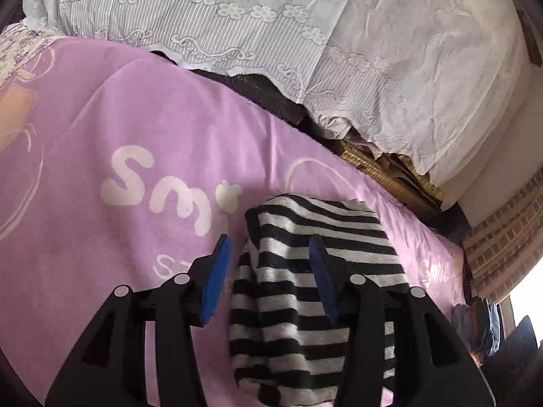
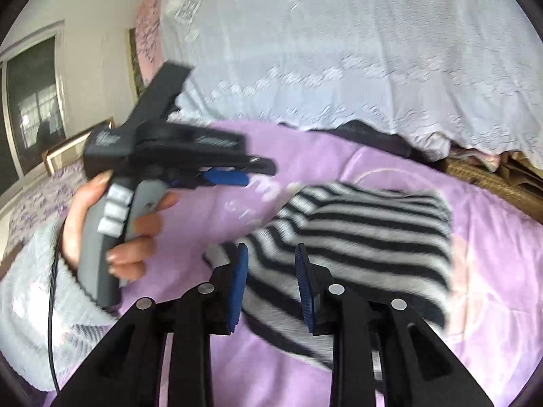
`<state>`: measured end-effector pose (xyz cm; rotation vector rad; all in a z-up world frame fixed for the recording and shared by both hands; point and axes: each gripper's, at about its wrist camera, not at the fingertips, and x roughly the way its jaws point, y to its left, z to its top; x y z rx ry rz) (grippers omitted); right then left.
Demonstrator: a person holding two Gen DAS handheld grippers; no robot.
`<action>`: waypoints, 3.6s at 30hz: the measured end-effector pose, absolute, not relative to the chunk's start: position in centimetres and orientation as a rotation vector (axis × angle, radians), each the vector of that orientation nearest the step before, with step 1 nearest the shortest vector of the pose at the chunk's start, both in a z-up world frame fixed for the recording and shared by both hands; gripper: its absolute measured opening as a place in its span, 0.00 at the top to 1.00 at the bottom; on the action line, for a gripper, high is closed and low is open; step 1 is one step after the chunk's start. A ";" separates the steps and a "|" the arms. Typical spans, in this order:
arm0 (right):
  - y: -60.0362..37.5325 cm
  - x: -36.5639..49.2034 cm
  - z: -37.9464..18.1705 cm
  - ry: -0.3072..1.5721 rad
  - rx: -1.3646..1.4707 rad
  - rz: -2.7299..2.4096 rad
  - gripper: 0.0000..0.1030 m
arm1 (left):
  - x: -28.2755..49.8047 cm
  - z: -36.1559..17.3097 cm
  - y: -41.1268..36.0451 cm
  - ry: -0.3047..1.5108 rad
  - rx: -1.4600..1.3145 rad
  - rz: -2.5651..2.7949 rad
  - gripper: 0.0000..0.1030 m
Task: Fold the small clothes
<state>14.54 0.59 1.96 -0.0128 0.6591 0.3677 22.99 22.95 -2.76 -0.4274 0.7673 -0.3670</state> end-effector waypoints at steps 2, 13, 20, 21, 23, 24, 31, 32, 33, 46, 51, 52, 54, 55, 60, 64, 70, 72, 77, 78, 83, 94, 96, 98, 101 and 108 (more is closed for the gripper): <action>-0.9 14.8 2.8 0.644 -0.003 0.316 0.73 | 22.3 -1.8 21.1 0.759 -0.369 -0.395 0.53; -9.9 20.6 -4.3 0.849 0.158 0.111 0.91 | 22.0 -7.8 12.1 0.865 -0.151 -0.418 0.39; -11.1 19.4 -5.7 0.798 0.178 0.141 0.93 | 20.1 -8.5 8.8 0.799 -0.023 -0.340 0.27; -11.6 19.2 -5.9 0.795 0.204 0.151 0.93 | 20.0 -8.5 8.7 0.800 -0.032 -0.342 0.27; -12.2 19.1 -6.0 0.794 0.233 0.161 0.93 | 19.9 -8.5 8.8 0.799 -0.046 -0.338 0.27; -12.2 19.0 -5.9 0.795 0.236 0.159 0.94 | 19.6 -8.5 8.6 0.791 -0.040 -0.324 0.27; -11.4 19.6 -4.0 0.846 0.203 0.129 0.94 | 18.0 -6.4 10.4 0.768 -0.148 -0.320 0.28; -11.3 19.8 -3.3 0.844 0.193 0.127 0.93 | 17.9 -6.0 10.7 0.762 -0.158 -0.311 0.28; -11.0 20.2 -2.2 0.826 0.169 0.127 0.91 | 17.8 -5.6 11.1 0.752 -0.159 -0.293 0.28; -9.5 24.0 -5.9 0.827 0.069 0.123 0.86 | 18.1 -8.4 9.5 0.722 0.005 -0.165 0.24; -9.6 23.6 -6.1 0.806 0.073 0.129 0.86 | 18.1 -8.5 9.4 0.713 0.021 -0.156 0.23; -9.6 23.5 -6.1 0.802 0.075 0.128 0.86 | 18.1 -8.5 9.3 0.712 0.025 -0.155 0.23; -9.6 23.4 -6.1 0.800 0.071 0.122 0.86 | 18.0 -8.5 9.2 0.707 0.035 -0.151 0.23; -9.4 23.3 -6.0 0.799 0.066 0.115 0.86 | 18.0 -8.5 9.2 0.706 0.037 -0.149 0.23; -9.1 21.2 -4.8 0.768 0.080 0.103 0.84 | 17.9 -8.6 9.5 0.706 0.022 -0.147 0.23; -9.5 18.5 -3.6 0.747 0.108 0.085 0.78 | 17.5 -8.5 9.4 0.696 0.027 -0.133 0.23; -10.1 14.7 -3.1 0.724 0.123 0.079 0.71 | 16.2 -7.9 9.5 0.658 0.037 -0.101 0.23; -10.3 13.7 -3.3 0.716 0.133 0.081 0.70 | 15.6 -7.7 9.5 0.635 0.048 -0.076 0.23; -11.2 13.3 -4.8 0.741 0.171 0.083 0.60 | 15.4 -7.7 10.4 0.637 0.031 -0.034 0.22; -11.5 13.4 -5.2 0.750 0.189 0.086 0.56 | 15.6 -7.9 10.5 0.650 0.023 -0.031 0.19; -12.8 13.8 -6.4 0.787 0.281 0.108 0.44 | 16.5 -8.9 11.6 0.707 -0.032 -0.037 0.09; -13.6 13.4 -7.4 0.836 0.338 0.128 0.39 | 15.8 -7.8 16.7 0.721 -0.253 -0.031 0.09; -13.5 13.1 -6.9 0.818 0.337 0.126 0.39 | 16.3 -8.8 17.8 0.775 -0.280 -0.004 0.09; -13.0 12.2 -5.9 0.773 0.312 0.124 0.46 | 16.9 -10.1 18.1 0.838 -0.306 -0.012 0.09; -11.0 11.0 -4.2 0.714 0.203 0.157 0.49 | 16.8 -10.1 18.0 0.836 -0.302 -0.026 0.10; -8.2 9.8 -3.9 0.733 0.057 0.196 0.38 | 16.4 -9.7 17.1 0.833 -0.330 -0.130 0.29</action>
